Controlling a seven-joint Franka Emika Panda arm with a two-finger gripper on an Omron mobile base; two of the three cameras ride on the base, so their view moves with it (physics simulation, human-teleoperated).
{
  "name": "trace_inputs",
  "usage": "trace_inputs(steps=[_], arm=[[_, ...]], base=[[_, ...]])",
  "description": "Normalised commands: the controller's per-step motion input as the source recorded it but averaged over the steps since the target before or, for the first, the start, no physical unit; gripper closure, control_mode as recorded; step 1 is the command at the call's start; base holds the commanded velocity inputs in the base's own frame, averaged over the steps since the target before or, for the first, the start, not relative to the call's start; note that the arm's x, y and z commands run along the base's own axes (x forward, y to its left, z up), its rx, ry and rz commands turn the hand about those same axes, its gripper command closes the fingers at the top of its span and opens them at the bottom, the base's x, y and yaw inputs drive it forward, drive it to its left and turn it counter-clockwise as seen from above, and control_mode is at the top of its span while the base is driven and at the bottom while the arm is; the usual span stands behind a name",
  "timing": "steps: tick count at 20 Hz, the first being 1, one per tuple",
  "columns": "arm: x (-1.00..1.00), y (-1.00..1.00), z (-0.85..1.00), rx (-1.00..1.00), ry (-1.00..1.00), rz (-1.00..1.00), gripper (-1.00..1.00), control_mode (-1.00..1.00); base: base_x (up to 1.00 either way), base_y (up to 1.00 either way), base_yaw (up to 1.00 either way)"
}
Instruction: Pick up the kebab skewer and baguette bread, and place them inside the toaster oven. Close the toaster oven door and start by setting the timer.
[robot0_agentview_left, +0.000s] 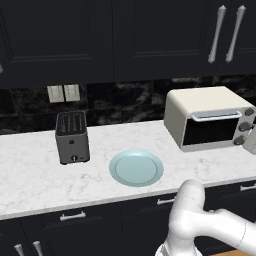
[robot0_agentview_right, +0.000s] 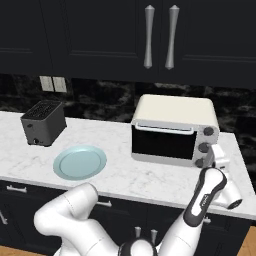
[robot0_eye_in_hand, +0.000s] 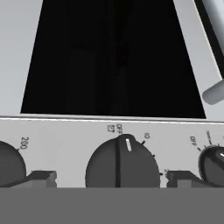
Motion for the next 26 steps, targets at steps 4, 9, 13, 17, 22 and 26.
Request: trace_inputs(steps=[4,9,13,17,22,26], arm=[[0.0,0.0,0.0,-0.15,-0.2,0.0,-1.0,-1.0],[0.16,0.0,0.12,-0.11,-0.09,0.0,-1.0,-1.0],[0.08,0.0,0.34,-0.1,-0.02,0.0,-1.0,-1.0],[0.01,0.02,0.36,-0.11,0.01,0.0,-1.0,-1.0],[0.01,0.03,0.16,-0.11,0.0,-0.01,-1.0,-1.0],[0.01,0.0,0.14,-0.1,0.0,-0.01,-1.0,-1.0]], base=[[0.0,0.0,0.0],[0.0,0.0,0.0],[0.0,0.0,0.0],[0.0,0.0,0.0],[0.0,0.0,0.0],[0.0,0.0,0.0]])
